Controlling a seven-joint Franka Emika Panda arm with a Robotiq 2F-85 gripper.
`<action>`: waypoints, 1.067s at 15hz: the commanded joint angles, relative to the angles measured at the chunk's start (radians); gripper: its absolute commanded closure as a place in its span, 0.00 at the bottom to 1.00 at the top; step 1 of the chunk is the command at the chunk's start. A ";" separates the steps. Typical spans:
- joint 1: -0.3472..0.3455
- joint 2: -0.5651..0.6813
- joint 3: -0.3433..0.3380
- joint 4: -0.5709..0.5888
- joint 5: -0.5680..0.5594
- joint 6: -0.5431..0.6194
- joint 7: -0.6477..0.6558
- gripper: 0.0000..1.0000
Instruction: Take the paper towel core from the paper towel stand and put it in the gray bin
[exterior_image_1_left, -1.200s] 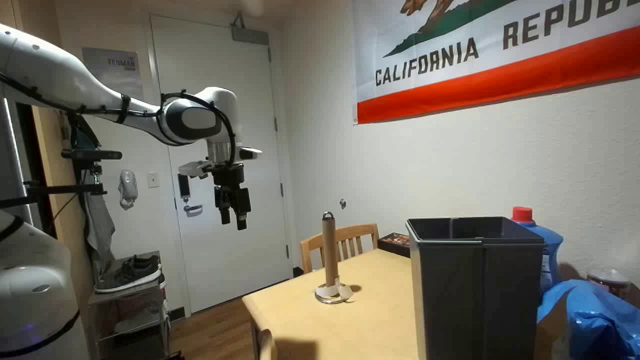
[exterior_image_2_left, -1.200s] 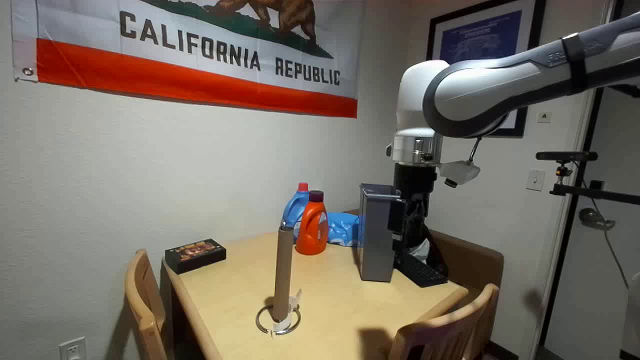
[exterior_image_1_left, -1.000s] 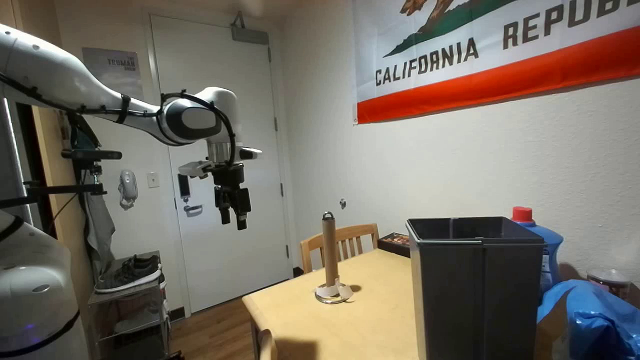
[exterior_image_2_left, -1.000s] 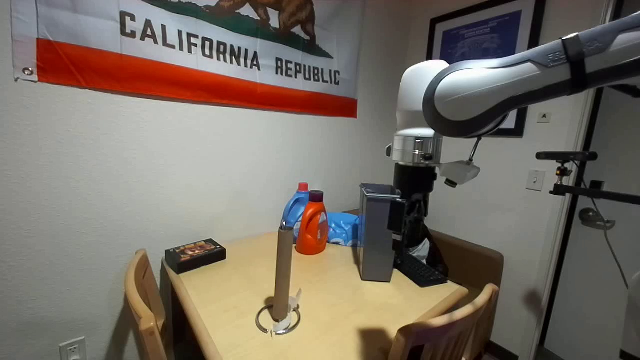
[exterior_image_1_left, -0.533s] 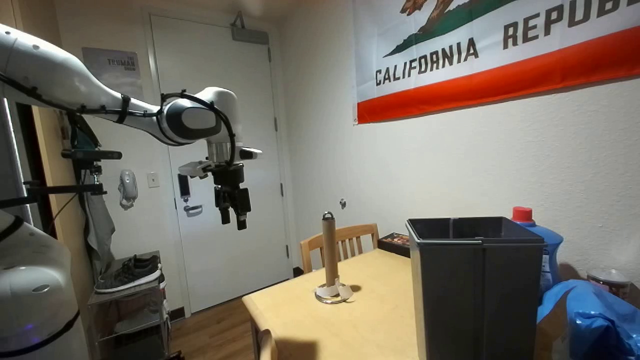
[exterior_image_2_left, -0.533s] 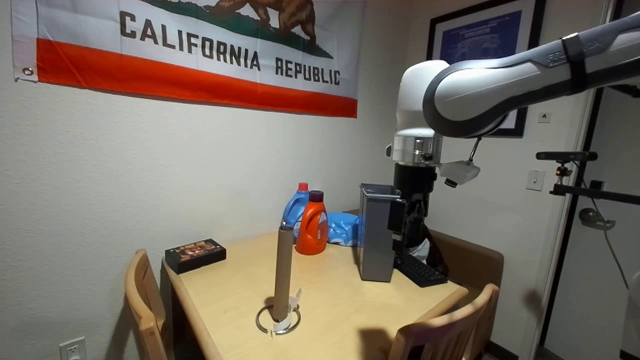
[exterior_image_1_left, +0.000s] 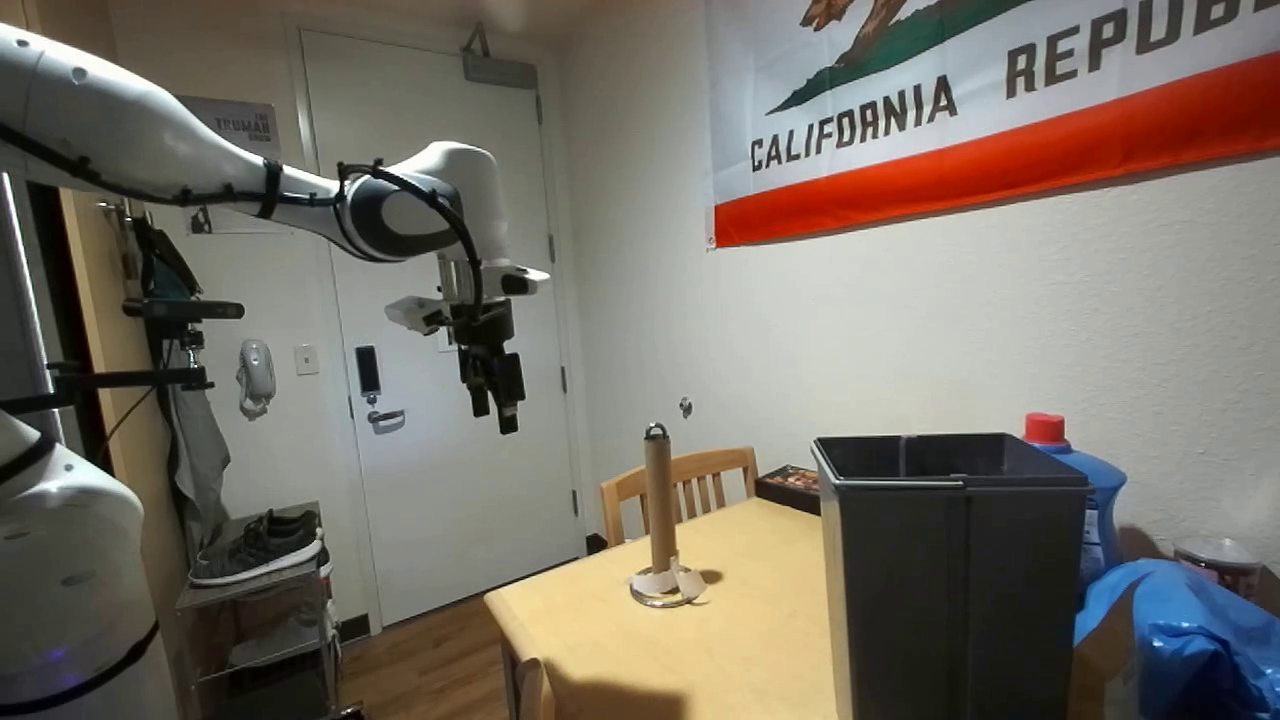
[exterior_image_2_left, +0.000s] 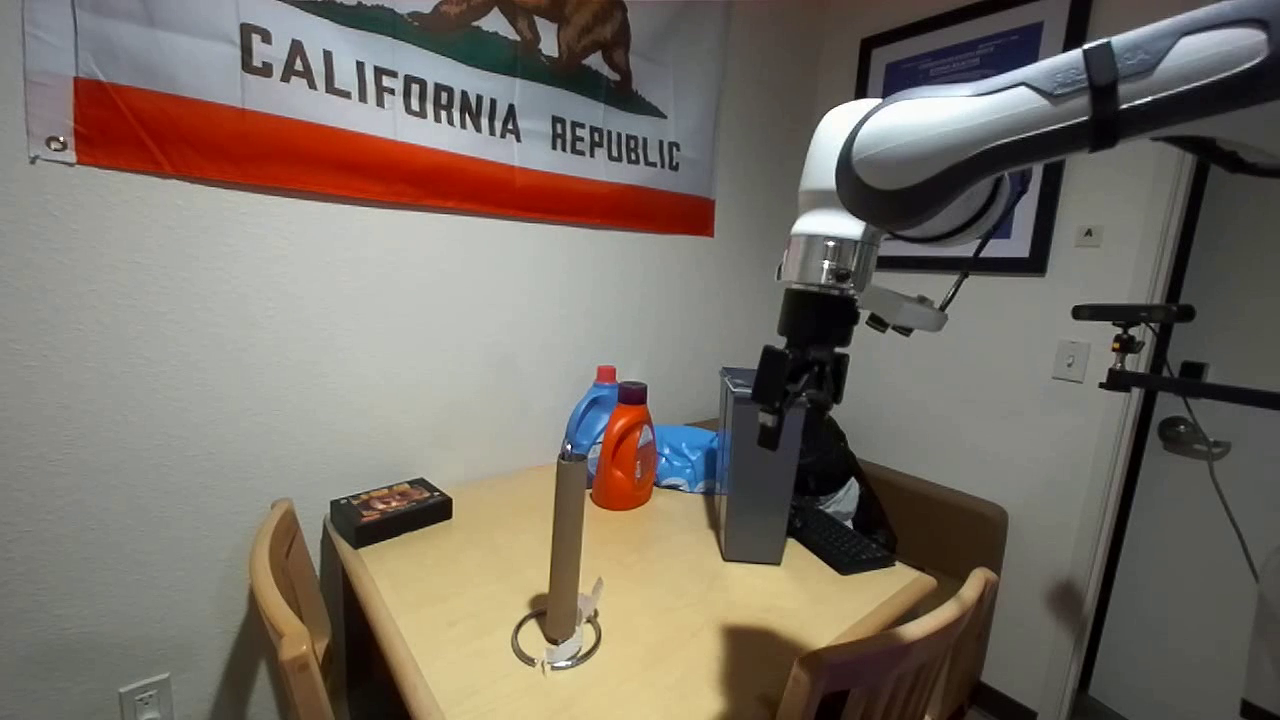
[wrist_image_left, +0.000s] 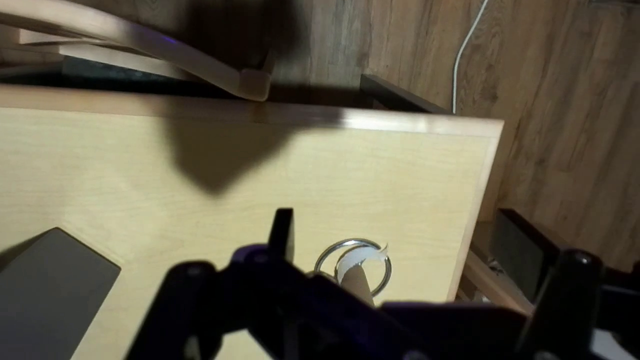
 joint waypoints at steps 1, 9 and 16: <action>-0.013 0.012 -0.003 0.025 0.026 -0.003 -0.006 0.00; -0.024 0.120 -0.051 0.107 0.124 0.054 0.019 0.00; -0.039 0.373 -0.094 0.290 0.285 0.145 0.034 0.00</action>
